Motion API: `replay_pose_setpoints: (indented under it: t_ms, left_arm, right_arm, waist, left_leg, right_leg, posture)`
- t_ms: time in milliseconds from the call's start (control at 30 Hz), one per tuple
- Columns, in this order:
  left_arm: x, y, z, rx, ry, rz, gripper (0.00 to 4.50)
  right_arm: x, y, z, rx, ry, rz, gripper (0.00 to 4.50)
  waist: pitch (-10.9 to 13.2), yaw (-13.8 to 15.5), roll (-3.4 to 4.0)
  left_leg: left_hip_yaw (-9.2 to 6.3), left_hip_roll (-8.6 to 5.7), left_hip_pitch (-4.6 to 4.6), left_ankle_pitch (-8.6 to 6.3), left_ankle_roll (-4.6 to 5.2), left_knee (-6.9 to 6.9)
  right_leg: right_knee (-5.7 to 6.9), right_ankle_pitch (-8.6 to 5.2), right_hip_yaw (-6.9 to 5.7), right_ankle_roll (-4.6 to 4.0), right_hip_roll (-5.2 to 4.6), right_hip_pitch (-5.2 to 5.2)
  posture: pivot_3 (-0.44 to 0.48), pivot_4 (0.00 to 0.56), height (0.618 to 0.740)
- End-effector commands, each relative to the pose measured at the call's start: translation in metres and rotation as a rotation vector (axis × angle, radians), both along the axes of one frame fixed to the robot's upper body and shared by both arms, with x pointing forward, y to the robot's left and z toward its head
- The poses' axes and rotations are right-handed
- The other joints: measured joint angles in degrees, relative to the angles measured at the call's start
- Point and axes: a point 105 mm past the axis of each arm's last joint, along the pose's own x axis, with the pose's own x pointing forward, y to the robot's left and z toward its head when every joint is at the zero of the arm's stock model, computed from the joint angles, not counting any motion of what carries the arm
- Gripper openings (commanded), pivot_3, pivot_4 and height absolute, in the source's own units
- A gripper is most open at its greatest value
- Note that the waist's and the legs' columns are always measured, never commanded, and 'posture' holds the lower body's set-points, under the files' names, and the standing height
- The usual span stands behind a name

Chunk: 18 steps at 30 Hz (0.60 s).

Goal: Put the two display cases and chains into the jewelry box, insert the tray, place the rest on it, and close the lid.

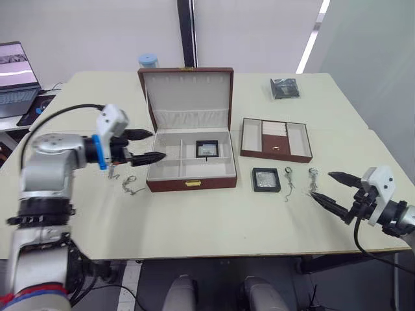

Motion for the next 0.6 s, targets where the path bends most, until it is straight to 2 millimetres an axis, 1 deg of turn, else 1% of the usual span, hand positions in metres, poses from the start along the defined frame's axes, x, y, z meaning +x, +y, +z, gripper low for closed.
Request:
replay_pose_setpoints:
  t_ms: [33,100,233,333,533,600]
  left_arm:
    - [-0.02,0.03,0.009,-0.001,-0.032,0.139,4.46]
    - [-0.035,0.053,-0.003,0.036,-0.002,0.228,4.46]
    - [-0.059,0.086,-0.017,0.08,0.025,0.376,4.46]
    - [-0.071,0.096,-0.024,0.079,0.033,0.434,4.46]
    - [-0.095,0.121,-0.047,0.093,0.052,0.568,4.46]
    - [-0.101,0.126,-0.054,0.104,0.049,0.598,4.46]
  right_arm:
    - [0.0,-0.02,0.012,-0.038,-0.036,-0.034,4.5]
    - [0.002,-0.029,0.009,-0.045,-0.024,-0.054,4.5]
    - [0.008,-0.037,0.006,-0.042,-0.022,-0.077,4.5]
    - [0.013,-0.038,0.004,-0.036,-0.027,-0.085,4.5]
    - [0.025,-0.044,0.004,-0.046,-0.049,-0.108,4.5]
    - [0.026,-0.045,0.004,-0.048,-0.051,-0.109,4.5]
  waist:
    - [0.0,-0.1,0.0]
    - [0.0,-0.1,0.01]
    - [0.0,-0.2,0.01]
    - [0.0,-0.1,0.02]
    - [0.0,-0.1,0.01]
    - [0.0,-0.1,0.02]
  left_leg:
    - [0.01,0.01,0.0,0.0,0.0,0.0]
    - [0.01,0.06,0.01,0.0,0.0,-0.01]
    - [0.01,0.12,0.04,0.0,0.0,-0.04]
    - [0.03,0.12,0.05,0.0,0.0,-0.06]
    - [0.08,0.07,0.05,-0.01,0.0,-0.08]
    - [0.09,0.05,0.05,-0.01,0.0,-0.08]
  right_leg:
    - [0.0,0.0,0.01,0.0,-0.01,0.0]
    - [-0.01,0.0,0.01,0.0,-0.04,0.0]
    - [-0.01,0.0,-0.02,-0.01,-0.2,0.0]
    - [-0.01,0.0,-0.01,-0.01,-0.22,-0.01]
    - [-0.02,0.0,0.01,-0.01,-0.37,-0.01]
    - [-0.02,0.0,0.01,-0.01,-0.4,-0.01]
  posture:
    - [0.0,0.15,0.74]
    - [0.0,0.15,0.74]
    - [0.0,0.15,0.74]
    - [0.0,0.15,0.74]
    - [0.0,0.15,0.74]
    - [0.0,0.15,0.74]
